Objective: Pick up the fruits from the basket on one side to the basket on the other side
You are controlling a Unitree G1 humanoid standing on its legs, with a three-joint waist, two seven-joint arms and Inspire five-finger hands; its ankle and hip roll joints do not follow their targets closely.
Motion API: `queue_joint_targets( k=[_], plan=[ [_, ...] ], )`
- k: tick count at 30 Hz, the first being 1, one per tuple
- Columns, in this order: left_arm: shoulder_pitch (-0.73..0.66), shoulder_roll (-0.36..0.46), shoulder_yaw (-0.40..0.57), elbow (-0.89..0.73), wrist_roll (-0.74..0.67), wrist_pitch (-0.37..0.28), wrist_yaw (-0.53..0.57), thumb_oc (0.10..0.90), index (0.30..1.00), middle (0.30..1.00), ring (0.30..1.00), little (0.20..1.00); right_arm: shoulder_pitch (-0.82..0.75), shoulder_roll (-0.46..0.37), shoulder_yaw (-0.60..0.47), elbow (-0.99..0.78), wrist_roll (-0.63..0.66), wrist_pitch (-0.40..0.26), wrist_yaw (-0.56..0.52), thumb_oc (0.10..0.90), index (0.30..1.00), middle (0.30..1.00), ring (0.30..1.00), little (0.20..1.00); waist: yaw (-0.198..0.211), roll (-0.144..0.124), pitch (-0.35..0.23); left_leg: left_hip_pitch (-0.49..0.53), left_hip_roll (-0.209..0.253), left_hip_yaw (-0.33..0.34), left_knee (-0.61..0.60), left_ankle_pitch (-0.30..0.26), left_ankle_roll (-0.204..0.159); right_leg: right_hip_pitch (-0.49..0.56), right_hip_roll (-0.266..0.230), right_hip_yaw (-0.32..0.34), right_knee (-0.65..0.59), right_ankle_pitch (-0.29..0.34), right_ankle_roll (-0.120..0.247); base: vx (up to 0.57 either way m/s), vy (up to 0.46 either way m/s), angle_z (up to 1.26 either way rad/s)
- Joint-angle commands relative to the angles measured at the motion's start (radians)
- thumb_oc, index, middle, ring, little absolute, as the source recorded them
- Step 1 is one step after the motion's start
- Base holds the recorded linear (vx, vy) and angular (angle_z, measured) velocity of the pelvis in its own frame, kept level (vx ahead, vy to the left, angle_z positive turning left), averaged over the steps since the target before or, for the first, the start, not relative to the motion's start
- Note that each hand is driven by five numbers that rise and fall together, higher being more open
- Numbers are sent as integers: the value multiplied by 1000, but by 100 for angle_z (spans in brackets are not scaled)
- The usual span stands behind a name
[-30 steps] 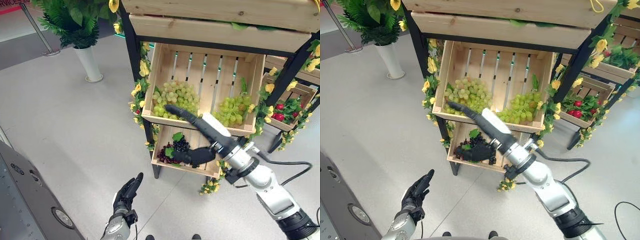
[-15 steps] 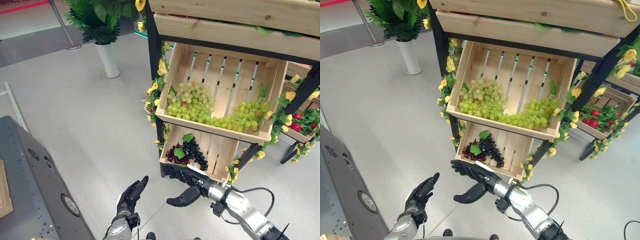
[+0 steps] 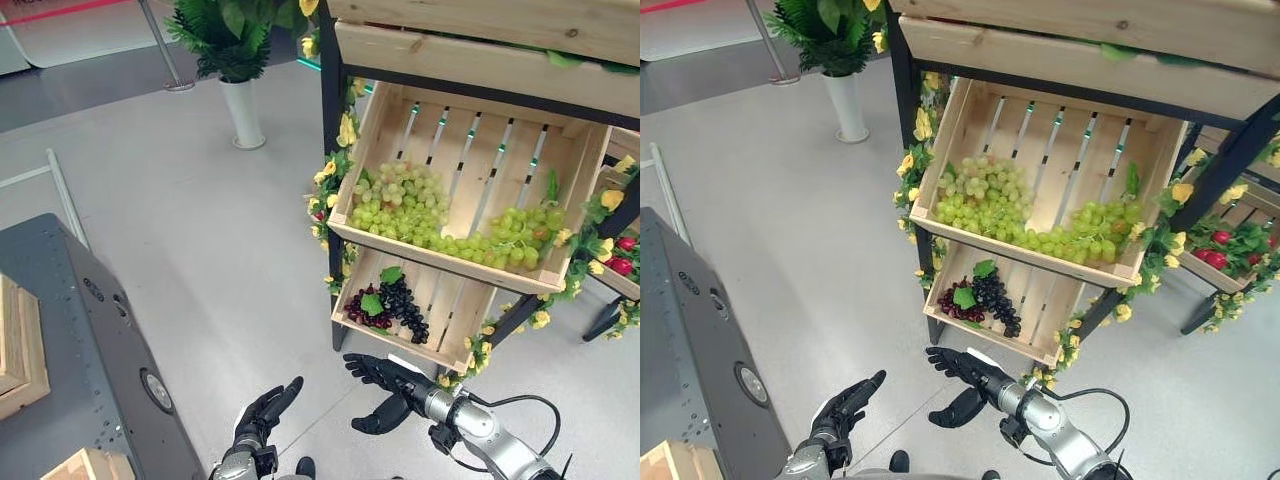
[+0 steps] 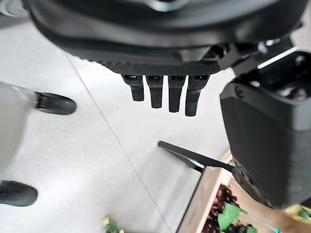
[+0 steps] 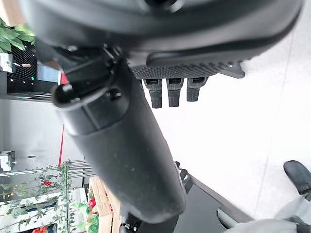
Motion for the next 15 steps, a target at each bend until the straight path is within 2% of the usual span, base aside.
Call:
queue_joint_targets(
  k=[1, 2, 4, 5, 6, 7, 9, 10, 12, 13, 15],
  plan=[
    [-111, 35, 40, 35, -67, -42, -17, 800, 900, 900, 900, 900, -98, 34, -24, -58, 115, -64, -16, 800, 900, 900, 900, 900, 34, -36, 86, -4, -14, 21, 133, -120, -4, 9, -1, -15, 177, -130, -89, -40, -308, 17],
    [-80, 7, 63, 52, -97, -53, -41, 800, 900, 900, 900, 900, -91, 74, -44, -9, 250, 13, -19, 800, 900, 900, 900, 900, 39, -34, 87, -13, 7, 18, 49, -21, -35, 30, 22, -10, 121, -106, -94, -44, -260, 14],
    [-59, -21, 71, 50, -92, -80, -57, 800, 900, 900, 900, 900, -83, 118, -76, 47, 277, 38, -26, 800, 900, 900, 900, 900, 38, -32, 86, -32, 24, 45, -5, 34, -50, 38, 34, -12, 75, -90, -97, -140, -259, 32],
    [-53, -52, 70, 49, -83, -99, -35, 800, 900, 900, 900, 900, -78, 155, -114, 105, 275, 52, -59, 800, 900, 900, 900, 900, 28, -34, 92, -53, 35, 151, 47, 14, -53, 39, 34, -37, 57, -91, -97, -221, -238, 54],
    [-58, -59, 73, 52, -83, -95, -36, 800, 900, 900, 900, 900, -76, 160, -123, 113, 270, 54, -70, 800, 900, 900, 900, 900, 22, -36, 91, -60, 39, 194, 89, -2, -49, 36, 31, -54, 54, -89, -98, -336, -292, 71],
    [-83, -73, 81, 66, -92, -73, -61, 800, 900, 900, 900, 900, -76, 167, -139, 134, 265, 56, -89, 800, 900, 900, 900, 900, 7, -56, 83, -56, 33, 316, 260, -105, -17, 28, 10, -116, 42, -81, -100, -281, -185, 96],
    [-102, -73, 75, 76, -81, -56, -87, 800, 900, 900, 900, 900, -77, 163, -151, 171, 282, 54, -90, 800, 900, 900, 900, 900, 4, -62, 67, -42, 4, 337, 396, -208, 5, 21, 8, -161, 35, -79, -100, -275, -134, 111],
    [-103, -74, 74, 87, -77, -53, -94, 800, 900, 900, 900, 900, -76, 166, -165, 195, 298, 61, -93, 800, 900, 900, 900, 900, 2, -58, 57, -20, -15, 331, 414, -226, 4, 12, 13, -176, 38, -79, -99, -176, -56, 68],
    [-96, -77, 75, 114, -65, -60, -109, 800, 900, 900, 900, 900, -64, 174, -189, 235, 307, 60, -87, 800, 900, 900, 900, 900, -7, -42, 37, 30, -40, 325, 442, -208, -16, 3, 36, -191, 34, -82, -102, -174, -15, 52],
    [-93, -80, 74, 134, -41, -51, -112, 800, 900, 900, 900, 900, -46, 181, -207, 263, 301, 63, -96, 800, 900, 900, 900, 900, -21, -23, 19, 91, -71, 317, 385, -201, -27, -11, 54, -206, 36, -78, -98, -256, 34, 48],
    [-99, -73, 64, 158, 11, -22, -112, 800, 900, 900, 900, 900, -17, 193, -220, 272, 327, 63, -131, 800, 900, 900, 900, 900, -48, 3, 4, 171, -110, 297, 216, -233, -11, -71, 69, -209, 68, -58, -75, -347, 125, 52]
  ],
)
